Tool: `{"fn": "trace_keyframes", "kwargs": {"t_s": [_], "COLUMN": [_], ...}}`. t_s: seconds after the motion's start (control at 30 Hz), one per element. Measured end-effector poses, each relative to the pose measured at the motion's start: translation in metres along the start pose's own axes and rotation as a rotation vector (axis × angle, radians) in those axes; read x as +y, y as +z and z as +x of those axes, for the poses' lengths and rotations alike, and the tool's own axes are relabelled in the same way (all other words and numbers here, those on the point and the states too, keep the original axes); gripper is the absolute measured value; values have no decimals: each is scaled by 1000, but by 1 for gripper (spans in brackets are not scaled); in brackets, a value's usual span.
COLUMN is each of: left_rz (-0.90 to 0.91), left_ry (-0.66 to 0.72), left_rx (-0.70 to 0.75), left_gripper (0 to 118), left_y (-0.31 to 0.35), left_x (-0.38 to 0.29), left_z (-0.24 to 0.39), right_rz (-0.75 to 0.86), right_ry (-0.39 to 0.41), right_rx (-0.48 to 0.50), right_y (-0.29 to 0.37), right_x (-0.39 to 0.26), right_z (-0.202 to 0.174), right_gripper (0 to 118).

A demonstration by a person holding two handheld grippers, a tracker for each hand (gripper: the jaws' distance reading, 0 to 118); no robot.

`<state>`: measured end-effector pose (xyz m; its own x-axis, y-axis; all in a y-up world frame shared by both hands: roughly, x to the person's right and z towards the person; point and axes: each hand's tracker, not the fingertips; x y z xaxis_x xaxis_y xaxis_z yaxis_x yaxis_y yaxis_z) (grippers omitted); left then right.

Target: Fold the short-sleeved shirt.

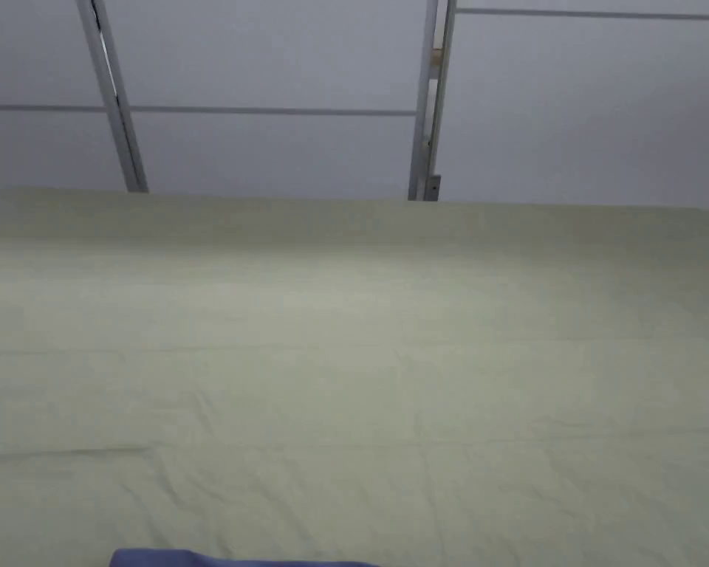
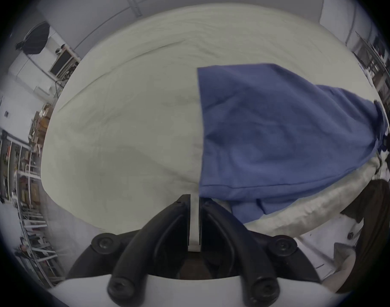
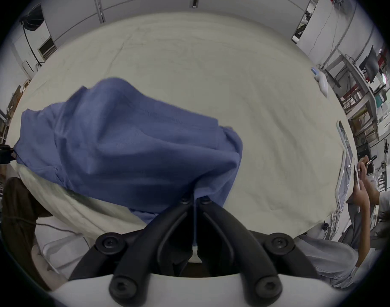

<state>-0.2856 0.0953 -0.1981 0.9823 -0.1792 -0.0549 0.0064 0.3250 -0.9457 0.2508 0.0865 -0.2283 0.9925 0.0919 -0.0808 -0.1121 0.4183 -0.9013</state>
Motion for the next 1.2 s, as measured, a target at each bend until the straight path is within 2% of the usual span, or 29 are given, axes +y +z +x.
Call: {"fn": "trace_keyframes", "kwargs": {"t_s": [0.03,0.07,0.1,0.13,0.17,0.23,0.33,0.37,0.4,0.43,0.47,0.5,0.53,0.6,0.73,0.8,0.83,0.87,0.9,0.93,0.97,1.03,1.13,1.2], "left_rz": [27,76,124,169,228,386,519,526,526,546,555,533,525,451,242,106,65,42,32,13,-30,-61,-147,-65], "left_ry": [29,57,84,105,131,191,317,378,428,461,511,558,583,600,652,648,645,653,652,656,659,693,802,845], "left_rx": [-18,-38,-52,-73,-98,-186,-317,-376,-466,-545,-591,-589,-584,-660,-779,-854,-848,-851,-840,-844,-851,-913,-949,-1073], "left_gripper": [29,63,92,105,109,110,110,109,105,87,35,1,1,0,0,1,3,37,81,108,111,111,111,111], "left_y": [6,16,27,37,53,83,114,121,127,128,127,123,119,104,52,20,8,-3,-14,-24,-36,-56,-86,-107], "left_x": [1,2,5,8,12,17,32,38,42,44,45,48,50,51,54,54,53,51,50,50,49,47,43,40], "left_z": [-4,-9,-15,-19,-25,-37,-49,-51,-53,-56,-59,-59,-60,-69,-94,-106,-109,-111,-112,-111,-110,-110,-99,-103], "right_rz": [25,47,69,92,131,314,546,612,651,657,666,678,669,639,603,579,571,551,531,519,511,492,474,457], "right_ry": [-8,-7,-12,-18,-25,-68,-158,-196,-235,-257,-289,-329,-320,-312,-323,-312,-311,-310,-314,-320,-326,-347,-384,-418], "right_rx": [-8,-29,-66,-102,-124,-122,-43,25,108,187,234,190,205,295,309,280,273,258,244,239,237,229,218,228], "right_y": [4,9,16,23,34,69,122,136,147,153,156,155,155,152,146,143,142,142,140,140,139,140,138,135], "right_x": [3,7,12,16,20,29,42,46,49,52,56,57,58,59,53,50,48,47,45,43,40,37,33,33], "right_z": [0,5,5,7,10,17,13,11,9,7,7,0,-4,-10,-17,-19,-19,-20,-20,-20,-20,-21,-17,-16], "right_gripper": [14,45,84,110,117,114,113,108,96,68,16,6,5,5,6,5,5,6,6,6,6,6,6,5]}}
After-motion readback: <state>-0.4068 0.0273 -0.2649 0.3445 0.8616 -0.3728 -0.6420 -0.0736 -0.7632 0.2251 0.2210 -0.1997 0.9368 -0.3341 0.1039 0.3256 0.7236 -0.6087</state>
